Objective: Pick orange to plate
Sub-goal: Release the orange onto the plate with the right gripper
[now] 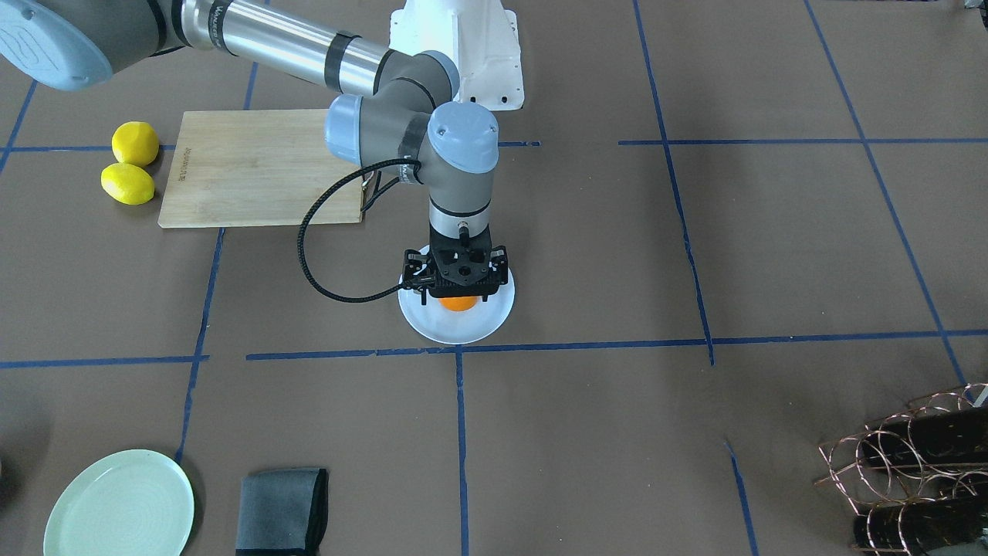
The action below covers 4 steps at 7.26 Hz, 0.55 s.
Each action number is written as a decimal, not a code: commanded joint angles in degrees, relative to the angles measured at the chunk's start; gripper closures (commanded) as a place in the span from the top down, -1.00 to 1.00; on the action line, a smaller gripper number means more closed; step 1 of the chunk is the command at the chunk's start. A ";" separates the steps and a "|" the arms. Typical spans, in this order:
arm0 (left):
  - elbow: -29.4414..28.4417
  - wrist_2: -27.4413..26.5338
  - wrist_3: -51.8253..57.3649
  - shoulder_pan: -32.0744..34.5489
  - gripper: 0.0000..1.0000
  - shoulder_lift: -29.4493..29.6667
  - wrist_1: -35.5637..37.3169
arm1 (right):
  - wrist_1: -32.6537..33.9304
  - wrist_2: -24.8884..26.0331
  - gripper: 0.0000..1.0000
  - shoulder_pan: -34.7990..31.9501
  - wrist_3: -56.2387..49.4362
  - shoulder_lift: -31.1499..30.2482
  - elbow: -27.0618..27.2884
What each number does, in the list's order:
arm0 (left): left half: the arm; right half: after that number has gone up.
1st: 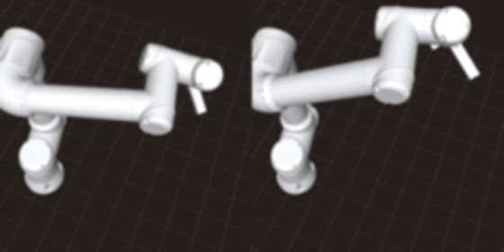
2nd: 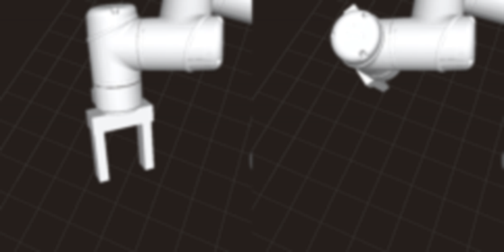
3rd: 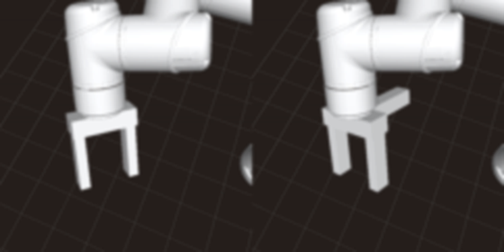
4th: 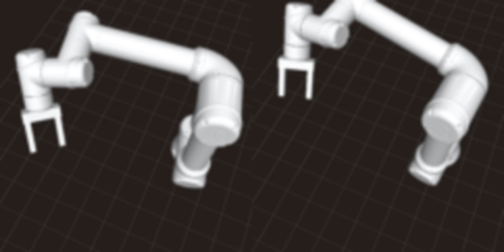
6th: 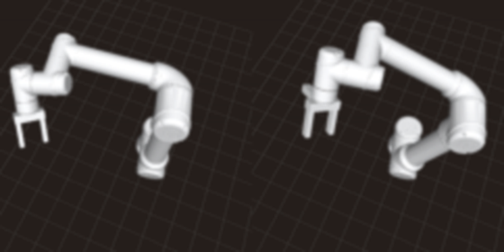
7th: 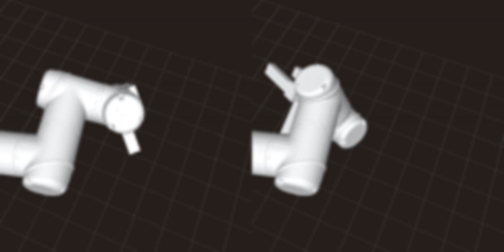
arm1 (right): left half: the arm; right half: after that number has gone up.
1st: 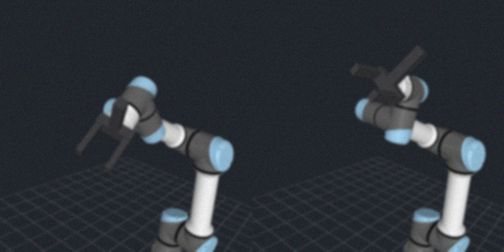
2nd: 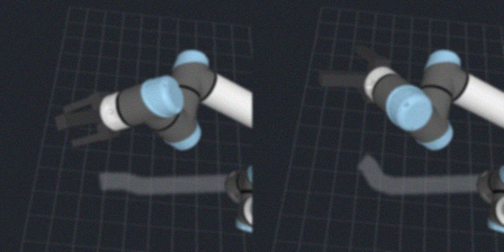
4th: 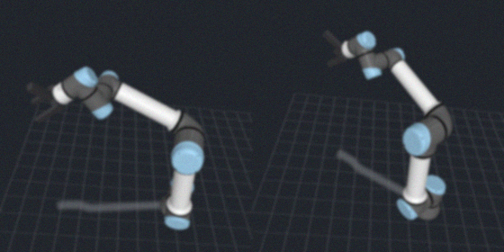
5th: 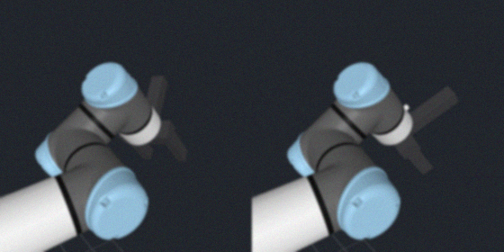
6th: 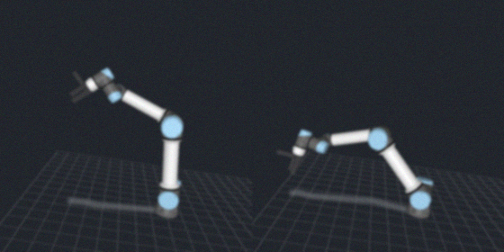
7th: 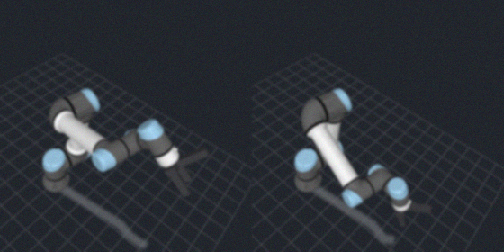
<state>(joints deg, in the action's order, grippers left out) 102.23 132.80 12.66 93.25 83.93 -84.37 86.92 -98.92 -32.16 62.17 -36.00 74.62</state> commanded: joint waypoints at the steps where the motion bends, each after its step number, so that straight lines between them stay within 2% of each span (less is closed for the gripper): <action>1: -0.01 0.00 0.00 0.00 1.00 0.26 0.09 | 6.57 -10.18 1.00 -9.45 -12.08 -4.48 10.04; 3: 0.08 -0.09 0.18 0.00 1.00 0.18 0.26 | 10.54 -21.26 1.00 -22.18 -31.03 -14.92 19.47; 4: -0.36 -0.09 0.26 0.00 1.00 0.18 0.26 | 10.90 -24.01 1.00 -28.07 -41.50 -19.58 20.73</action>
<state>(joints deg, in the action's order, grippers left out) 102.17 132.75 12.83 93.25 84.13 -84.16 96.50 -118.01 -52.27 34.06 -49.22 92.02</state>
